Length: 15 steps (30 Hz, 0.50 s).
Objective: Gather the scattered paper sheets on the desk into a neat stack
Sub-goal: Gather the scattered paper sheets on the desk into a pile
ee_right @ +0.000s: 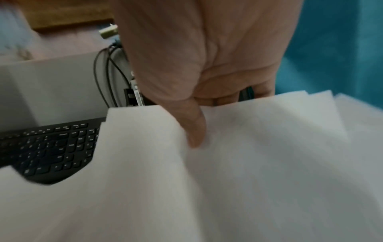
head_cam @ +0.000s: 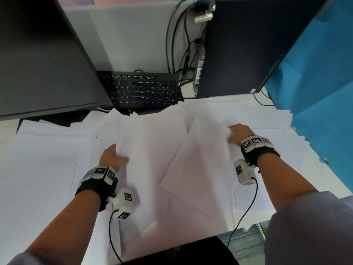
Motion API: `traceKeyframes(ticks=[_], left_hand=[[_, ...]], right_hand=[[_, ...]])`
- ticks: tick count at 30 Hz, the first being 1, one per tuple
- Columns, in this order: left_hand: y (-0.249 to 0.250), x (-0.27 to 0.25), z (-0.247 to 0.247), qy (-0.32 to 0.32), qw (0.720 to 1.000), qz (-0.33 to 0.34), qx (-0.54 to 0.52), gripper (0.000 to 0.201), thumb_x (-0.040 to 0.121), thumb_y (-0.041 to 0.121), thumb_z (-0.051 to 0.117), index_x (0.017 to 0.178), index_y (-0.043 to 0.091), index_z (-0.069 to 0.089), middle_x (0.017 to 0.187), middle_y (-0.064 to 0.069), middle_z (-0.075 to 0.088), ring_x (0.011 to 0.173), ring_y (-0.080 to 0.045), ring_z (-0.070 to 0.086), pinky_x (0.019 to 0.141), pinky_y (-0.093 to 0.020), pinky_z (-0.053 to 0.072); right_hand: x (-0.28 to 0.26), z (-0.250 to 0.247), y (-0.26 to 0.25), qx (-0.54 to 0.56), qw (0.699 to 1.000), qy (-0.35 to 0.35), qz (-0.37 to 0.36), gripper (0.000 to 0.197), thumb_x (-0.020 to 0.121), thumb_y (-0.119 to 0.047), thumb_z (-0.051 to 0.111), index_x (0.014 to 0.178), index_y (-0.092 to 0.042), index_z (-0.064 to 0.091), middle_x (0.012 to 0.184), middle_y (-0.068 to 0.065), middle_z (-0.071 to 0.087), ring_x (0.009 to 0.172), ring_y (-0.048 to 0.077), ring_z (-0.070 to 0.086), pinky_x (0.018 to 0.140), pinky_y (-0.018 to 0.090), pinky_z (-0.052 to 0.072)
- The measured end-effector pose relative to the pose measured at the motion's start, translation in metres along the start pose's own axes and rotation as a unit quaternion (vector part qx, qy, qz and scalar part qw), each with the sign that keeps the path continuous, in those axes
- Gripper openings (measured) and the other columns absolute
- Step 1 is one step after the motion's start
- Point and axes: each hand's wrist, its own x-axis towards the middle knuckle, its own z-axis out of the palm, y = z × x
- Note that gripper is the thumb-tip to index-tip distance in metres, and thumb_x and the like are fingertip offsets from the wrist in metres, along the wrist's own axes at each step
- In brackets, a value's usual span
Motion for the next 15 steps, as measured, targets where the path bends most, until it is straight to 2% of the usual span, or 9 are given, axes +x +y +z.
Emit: traceKeyframes(ticks=[2, 4, 6, 10, 15], left_hand=[[0.011, 0.0, 0.003, -0.009, 1.0, 0.011, -0.02, 0.032, 0.077, -0.004, 0.064, 0.107, 0.004, 0.056, 0.098, -0.011, 0.059, 0.09, -0.025, 0.055, 0.079, -0.031, 0.042], [0.022, -0.001, 0.009, -0.017, 0.998, 0.028, -0.048, 0.031, 0.078, -0.008, 0.061, 0.103, 0.007, 0.055, 0.097, -0.01, 0.059, 0.09, -0.024, 0.055, 0.078, -0.03, 0.041], [0.029, -0.002, 0.018, -0.022, 0.998, 0.035, -0.056, 0.031, 0.077, -0.01, 0.06, 0.101, 0.009, 0.054, 0.095, -0.01, 0.06, 0.091, -0.027, 0.057, 0.078, -0.031, 0.043], [0.045, -0.005, 0.044, -0.026, 0.999, 0.026, -0.037, 0.042, 0.077, -0.005, 0.063, 0.117, 0.003, 0.056, 0.104, -0.014, 0.062, 0.099, -0.031, 0.059, 0.084, -0.033, 0.045], [0.068, -0.012, 0.077, -0.017, 1.0, 0.015, -0.02, 0.045, 0.078, -0.002, 0.063, 0.122, 0.004, 0.055, 0.113, -0.015, 0.063, 0.106, -0.03, 0.058, 0.081, -0.029, 0.039]], right_hand=[[-0.005, -0.013, 0.001, -0.049, 0.997, 0.051, -0.001, 0.048, 0.091, -0.015, 0.047, 0.138, -0.023, 0.046, 0.14, 0.01, 0.049, 0.126, 0.03, 0.048, 0.106, 0.04, 0.038], [-0.008, -0.027, 0.001, -0.108, 0.991, 0.083, -0.001, 0.048, 0.092, -0.014, 0.038, 0.137, -0.028, 0.045, 0.138, 0.009, 0.051, 0.124, 0.031, 0.05, 0.104, 0.043, 0.035], [-0.008, -0.043, 0.006, -0.123, 0.989, 0.081, -0.009, 0.047, 0.092, -0.012, 0.037, 0.135, -0.028, 0.047, 0.137, 0.01, 0.052, 0.123, 0.032, 0.05, 0.104, 0.044, 0.035], [-0.007, -0.086, 0.024, -0.105, 0.99, 0.085, -0.039, 0.049, 0.088, -0.009, 0.042, 0.132, -0.026, 0.051, 0.142, 0.008, 0.047, 0.13, 0.033, 0.044, 0.109, 0.05, 0.033], [-0.013, -0.156, 0.027, -0.109, 0.96, 0.247, -0.07, 0.031, 0.083, -0.007, 0.046, 0.105, -0.02, 0.063, 0.117, 0.016, 0.062, 0.115, 0.037, 0.053, 0.102, 0.053, 0.031]])
